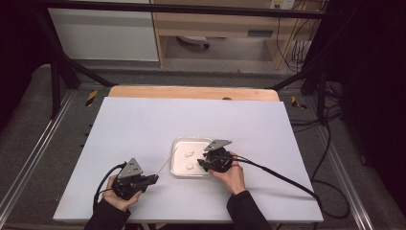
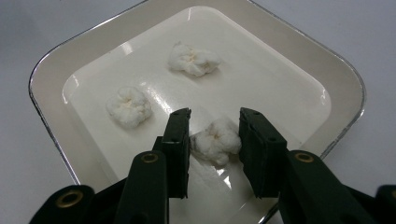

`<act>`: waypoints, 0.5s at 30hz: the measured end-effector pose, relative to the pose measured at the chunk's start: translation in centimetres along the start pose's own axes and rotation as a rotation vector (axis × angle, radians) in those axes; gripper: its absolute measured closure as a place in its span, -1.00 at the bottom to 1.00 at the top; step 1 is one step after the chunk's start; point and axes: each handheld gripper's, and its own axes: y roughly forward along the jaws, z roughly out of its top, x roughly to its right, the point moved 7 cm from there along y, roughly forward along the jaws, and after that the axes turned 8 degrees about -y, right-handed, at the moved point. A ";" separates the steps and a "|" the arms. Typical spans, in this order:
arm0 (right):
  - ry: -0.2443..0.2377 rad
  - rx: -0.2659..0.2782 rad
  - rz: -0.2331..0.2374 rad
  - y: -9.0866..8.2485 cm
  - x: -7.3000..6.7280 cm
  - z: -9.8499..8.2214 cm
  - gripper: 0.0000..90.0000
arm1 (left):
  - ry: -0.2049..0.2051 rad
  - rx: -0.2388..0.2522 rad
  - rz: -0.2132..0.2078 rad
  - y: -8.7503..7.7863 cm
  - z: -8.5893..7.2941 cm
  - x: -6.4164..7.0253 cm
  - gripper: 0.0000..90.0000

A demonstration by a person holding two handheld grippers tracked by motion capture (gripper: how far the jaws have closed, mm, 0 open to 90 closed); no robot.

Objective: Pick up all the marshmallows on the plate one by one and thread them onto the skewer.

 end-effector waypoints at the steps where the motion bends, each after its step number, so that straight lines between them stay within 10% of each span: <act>1: 0.001 0.000 0.000 0.0 0.0 0.0 0.47 | 0.000 0.000 -0.001 0.0 0.0 0.0 0.96; 15: 0.017 0.015 0.014 -0.3 0.0 0.3 0.62 | 0.004 0.001 -0.002 0.1 0.1 0.2 0.96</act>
